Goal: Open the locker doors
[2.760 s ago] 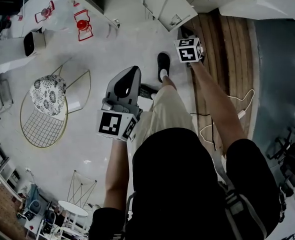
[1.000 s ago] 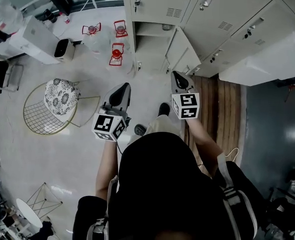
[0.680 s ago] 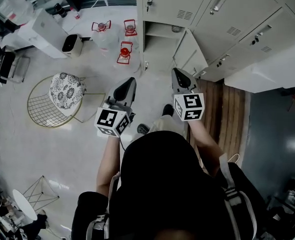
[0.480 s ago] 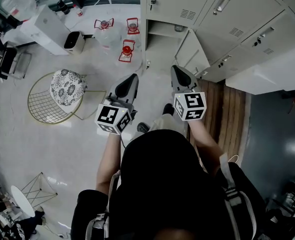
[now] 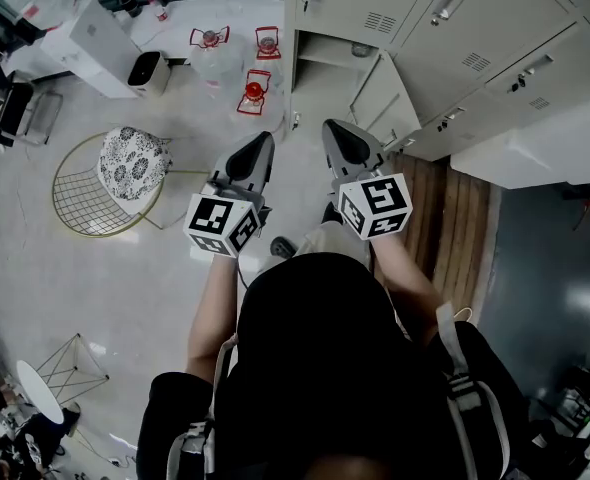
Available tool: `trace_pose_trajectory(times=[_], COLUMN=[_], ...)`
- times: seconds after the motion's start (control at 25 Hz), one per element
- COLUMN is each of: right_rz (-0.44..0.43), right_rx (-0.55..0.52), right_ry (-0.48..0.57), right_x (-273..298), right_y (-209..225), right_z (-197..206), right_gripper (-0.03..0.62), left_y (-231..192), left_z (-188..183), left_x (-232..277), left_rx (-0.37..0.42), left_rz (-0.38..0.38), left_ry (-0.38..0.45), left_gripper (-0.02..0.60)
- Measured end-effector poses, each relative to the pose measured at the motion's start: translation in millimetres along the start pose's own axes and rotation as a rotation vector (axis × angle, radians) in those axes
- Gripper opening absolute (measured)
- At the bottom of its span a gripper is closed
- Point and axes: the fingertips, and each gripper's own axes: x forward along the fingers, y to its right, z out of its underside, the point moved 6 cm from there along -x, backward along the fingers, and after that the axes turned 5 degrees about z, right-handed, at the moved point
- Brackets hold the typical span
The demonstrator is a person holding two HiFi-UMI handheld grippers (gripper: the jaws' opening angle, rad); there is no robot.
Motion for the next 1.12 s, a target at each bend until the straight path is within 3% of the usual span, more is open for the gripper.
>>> trace_pose_trajectory(times=[0.4,1.12], right_rz=[-0.092,-0.101], right_rx=[-0.007,-0.012], right_ry=[0.006,-0.011], right_x=[3.1,6.6], right_y=[-13.0,-11.3], right_z=[-4.8,0.9], right_gripper=[0.005,0.004], left_y=[-1.2,-2.5], left_z=[-0.9,1.2], left_x=[-1.0,3.3], left_rx=[0.002,0.007], left_rz=[-0.011,0.0], left_ry=[-0.008,-0.017], left_gripper=[0.015,0.015])
